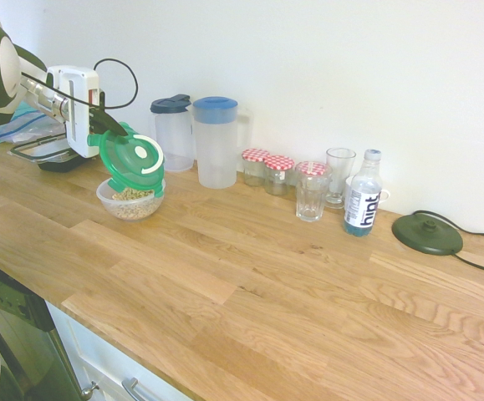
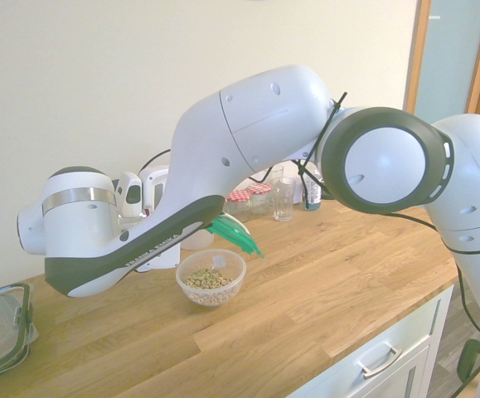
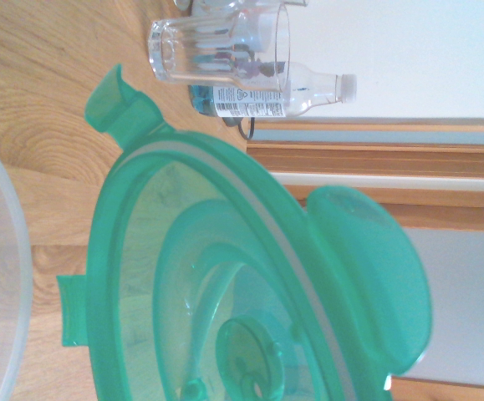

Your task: Cover the lid of food container

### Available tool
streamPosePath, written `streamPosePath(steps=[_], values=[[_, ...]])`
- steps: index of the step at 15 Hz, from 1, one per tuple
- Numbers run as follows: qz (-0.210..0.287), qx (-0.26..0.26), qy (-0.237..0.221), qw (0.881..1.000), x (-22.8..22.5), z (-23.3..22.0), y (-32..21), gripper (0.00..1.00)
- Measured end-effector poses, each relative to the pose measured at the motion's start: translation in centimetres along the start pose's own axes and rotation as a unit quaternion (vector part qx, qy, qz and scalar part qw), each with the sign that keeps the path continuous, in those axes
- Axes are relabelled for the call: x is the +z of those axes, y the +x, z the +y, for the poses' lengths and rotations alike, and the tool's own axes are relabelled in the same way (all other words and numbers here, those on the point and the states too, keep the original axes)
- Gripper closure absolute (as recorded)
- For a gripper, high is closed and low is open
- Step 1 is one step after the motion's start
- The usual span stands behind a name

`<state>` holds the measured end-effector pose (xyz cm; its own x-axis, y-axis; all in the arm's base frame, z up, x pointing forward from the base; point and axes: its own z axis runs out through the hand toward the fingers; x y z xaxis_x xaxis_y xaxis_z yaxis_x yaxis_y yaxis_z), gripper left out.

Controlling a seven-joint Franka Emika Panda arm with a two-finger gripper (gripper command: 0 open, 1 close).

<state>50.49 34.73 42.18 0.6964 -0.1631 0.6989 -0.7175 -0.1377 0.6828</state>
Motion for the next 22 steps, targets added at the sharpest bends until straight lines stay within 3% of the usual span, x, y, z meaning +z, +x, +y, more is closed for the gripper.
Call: streamPosePath(steps=[11,22], values=[[0.036,0.011,-0.039,0.999,-0.3,-1.9,-2.9,1.0],[0.084,0.03,-0.03,0.996,-1.3,-3.9,-3.9,1.0]])
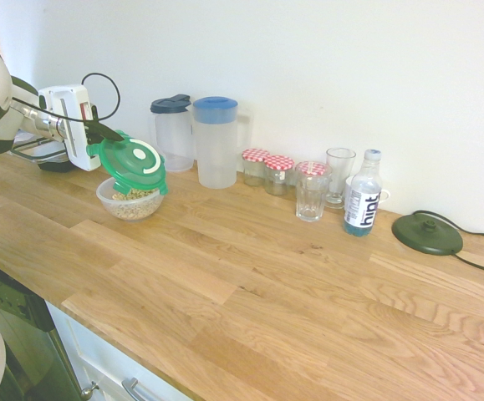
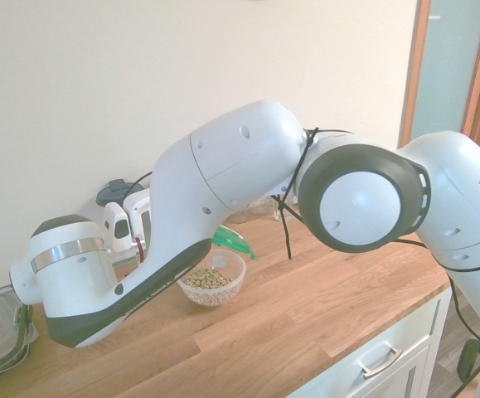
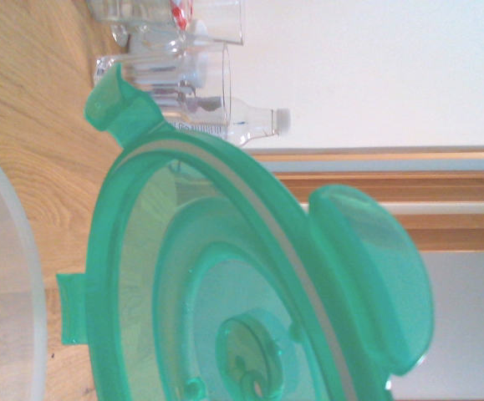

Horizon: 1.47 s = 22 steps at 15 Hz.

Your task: Cover the lid of food container

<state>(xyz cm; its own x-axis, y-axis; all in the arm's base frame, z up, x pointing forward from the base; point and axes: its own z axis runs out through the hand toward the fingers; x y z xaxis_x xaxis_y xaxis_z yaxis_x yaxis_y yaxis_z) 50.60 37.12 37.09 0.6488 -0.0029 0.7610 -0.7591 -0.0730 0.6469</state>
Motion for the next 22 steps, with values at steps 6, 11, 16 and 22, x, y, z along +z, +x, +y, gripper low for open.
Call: streamPosePath(steps=[6,11,16,22], values=[[0.007,0.003,0.006,1.0,-1.0,-0.2,-1.2,1.0],[0.014,0.003,0.02,1.0,-1.4,-0.8,-1.7,0.0],[0.019,-0.005,0.046,0.999,-2.9,-0.9,-2.7,0.0],[0.002,-0.027,0.077,0.997,-4.4,-0.8,-4.1,0.0]])
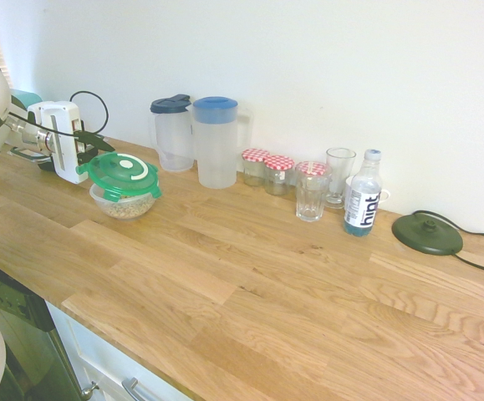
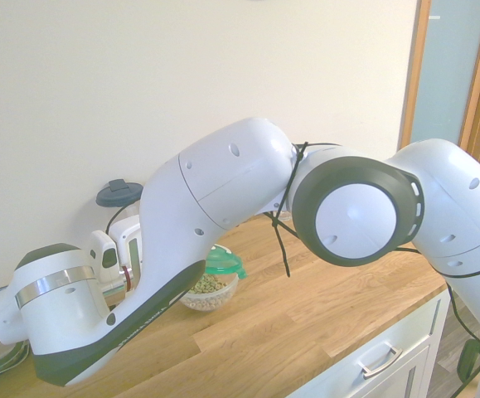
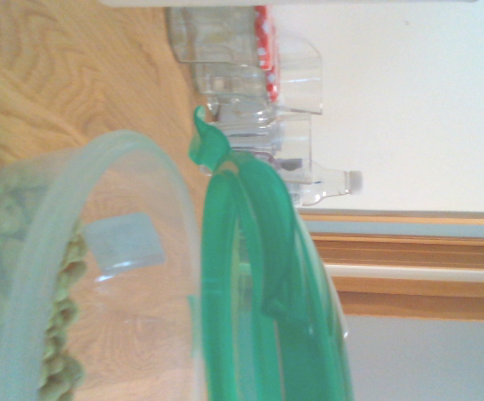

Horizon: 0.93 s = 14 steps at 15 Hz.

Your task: Cover the lid of food container

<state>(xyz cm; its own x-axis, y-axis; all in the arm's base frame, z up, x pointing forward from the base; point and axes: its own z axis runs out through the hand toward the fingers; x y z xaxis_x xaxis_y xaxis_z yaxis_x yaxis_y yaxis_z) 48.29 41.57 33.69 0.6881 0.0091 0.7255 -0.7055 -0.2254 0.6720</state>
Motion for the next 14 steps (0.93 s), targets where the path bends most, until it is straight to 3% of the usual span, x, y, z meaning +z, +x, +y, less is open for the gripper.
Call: streamPosePath(steps=[10,14], values=[[-0.091,-0.024,0.089,0.992,-4.3,5.1,0.9,0.0],[-0.155,-0.027,0.168,0.973,-6.2,9.3,3.1,0.0]])
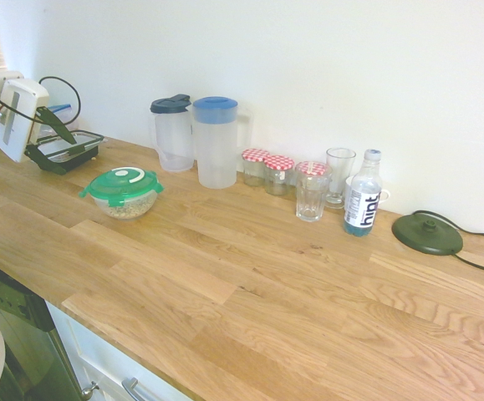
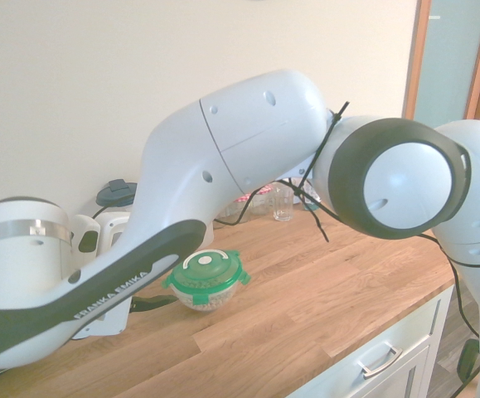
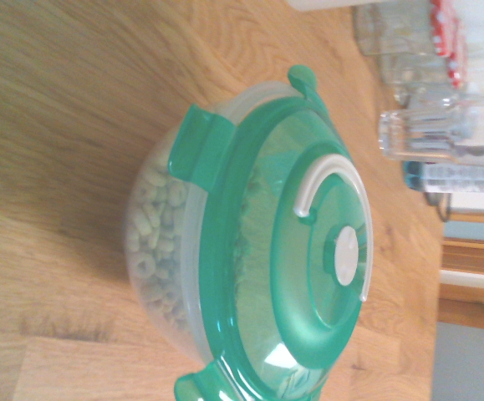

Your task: Cover the lid of food container

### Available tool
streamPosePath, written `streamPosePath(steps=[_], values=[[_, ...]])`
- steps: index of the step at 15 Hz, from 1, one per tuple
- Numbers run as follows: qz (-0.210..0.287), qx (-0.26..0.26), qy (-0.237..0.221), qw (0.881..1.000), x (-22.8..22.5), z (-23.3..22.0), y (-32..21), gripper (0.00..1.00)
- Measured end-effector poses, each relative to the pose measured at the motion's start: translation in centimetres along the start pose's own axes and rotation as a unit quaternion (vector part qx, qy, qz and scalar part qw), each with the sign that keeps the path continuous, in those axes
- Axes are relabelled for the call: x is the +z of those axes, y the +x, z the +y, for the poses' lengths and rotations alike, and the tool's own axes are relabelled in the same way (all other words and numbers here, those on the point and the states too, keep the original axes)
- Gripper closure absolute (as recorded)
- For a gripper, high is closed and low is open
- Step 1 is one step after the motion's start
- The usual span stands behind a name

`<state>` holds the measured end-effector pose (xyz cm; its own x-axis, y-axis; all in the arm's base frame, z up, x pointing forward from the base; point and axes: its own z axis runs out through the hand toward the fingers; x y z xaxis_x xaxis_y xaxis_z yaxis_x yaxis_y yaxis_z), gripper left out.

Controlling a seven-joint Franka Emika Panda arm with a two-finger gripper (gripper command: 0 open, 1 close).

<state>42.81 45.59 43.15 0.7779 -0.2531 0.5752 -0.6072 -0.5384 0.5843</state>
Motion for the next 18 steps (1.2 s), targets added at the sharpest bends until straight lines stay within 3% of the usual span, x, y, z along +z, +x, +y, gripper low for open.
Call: streamPosePath(steps=[3,6,9,13,15,18], values=[[-0.04,-0.013,0.079,0.996,-0.5,5.7,5.1,0.0],[-0.086,-0.037,0.16,0.983,3.6,10.6,11.3,0.0],[-0.134,-0.056,0.245,0.959,9.1,16.0,16.3,0.0],[-0.198,-0.082,0.349,0.912,18.8,25.7,19.6,0.0],[-0.219,-0.094,0.376,0.895,25.5,31.4,19.5,0.0],[-0.277,-0.041,0.349,0.894,34.8,39.3,16.3,0.0]])
